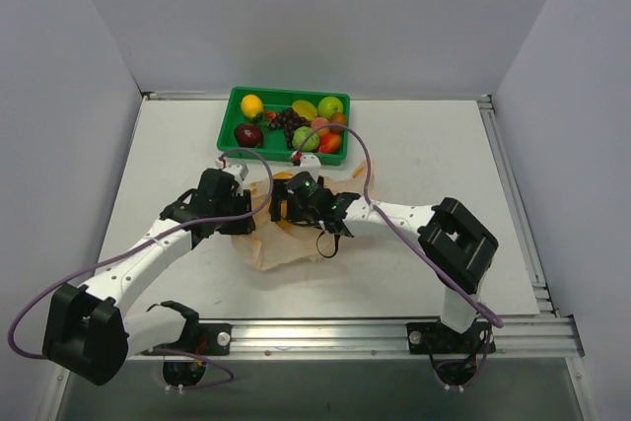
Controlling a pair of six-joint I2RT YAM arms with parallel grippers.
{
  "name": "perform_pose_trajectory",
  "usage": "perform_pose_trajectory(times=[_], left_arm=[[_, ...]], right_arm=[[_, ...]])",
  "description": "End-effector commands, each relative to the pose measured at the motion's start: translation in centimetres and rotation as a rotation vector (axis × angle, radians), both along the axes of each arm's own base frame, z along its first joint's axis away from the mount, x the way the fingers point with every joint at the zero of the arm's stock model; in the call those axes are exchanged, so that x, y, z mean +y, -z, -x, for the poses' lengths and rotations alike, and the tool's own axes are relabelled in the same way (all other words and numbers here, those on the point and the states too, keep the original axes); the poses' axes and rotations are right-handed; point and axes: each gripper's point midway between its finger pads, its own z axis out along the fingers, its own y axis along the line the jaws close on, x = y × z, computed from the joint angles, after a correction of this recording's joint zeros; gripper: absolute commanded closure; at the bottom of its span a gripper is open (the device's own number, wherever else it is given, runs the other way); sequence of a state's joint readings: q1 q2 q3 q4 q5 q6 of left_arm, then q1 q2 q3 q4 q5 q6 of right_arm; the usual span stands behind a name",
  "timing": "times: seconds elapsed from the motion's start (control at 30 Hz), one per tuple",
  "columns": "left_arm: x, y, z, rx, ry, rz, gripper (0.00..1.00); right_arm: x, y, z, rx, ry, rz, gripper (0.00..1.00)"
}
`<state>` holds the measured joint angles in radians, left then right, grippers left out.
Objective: Untie the knot of the plastic bag and take out the fruit
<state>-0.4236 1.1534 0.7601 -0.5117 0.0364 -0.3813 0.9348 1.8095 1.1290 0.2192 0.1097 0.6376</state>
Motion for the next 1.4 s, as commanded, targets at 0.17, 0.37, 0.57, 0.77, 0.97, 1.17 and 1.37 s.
perform_pose_trajectory(times=[0.17,0.37,0.57,0.77,0.97,1.17,1.37], left_arm=[[-1.2,-0.9,-0.8,-0.029,0.032,0.051,0.57],[-1.1,-0.8,-0.8,-0.028,0.029,0.044,0.57],[-0.7,-0.9,-1.0,-0.038,0.013,0.032,0.57],[0.1,-1.1,-1.3,-0.055,-0.011,-0.002,0.57],[0.3,-1.2,-1.4,-0.058,-0.018,-0.009,0.57],[-0.1,-1.1,-1.2,-0.047,0.006,0.006,0.57],[-1.0,-0.3,-0.6,-0.003,0.054,0.034,0.57]], right_arm=[[-0.2,1.5,-4.3,-0.034,0.208,-0.045,0.24],[1.3,2.8,-3.6,0.015,0.143,-0.058,0.25],[0.1,-0.3,-2.7,-0.06,0.086,-0.067,0.75],[-1.3,-5.3,-0.2,-0.142,-0.08,-0.049,0.83],[-1.1,-12.1,2.4,-0.216,-0.348,-0.094,0.84],[-3.2,-17.7,-3.1,-0.345,-0.289,-0.114,0.84],[-2.0,-19.9,-10.6,-0.449,-0.267,-0.108,0.8]])
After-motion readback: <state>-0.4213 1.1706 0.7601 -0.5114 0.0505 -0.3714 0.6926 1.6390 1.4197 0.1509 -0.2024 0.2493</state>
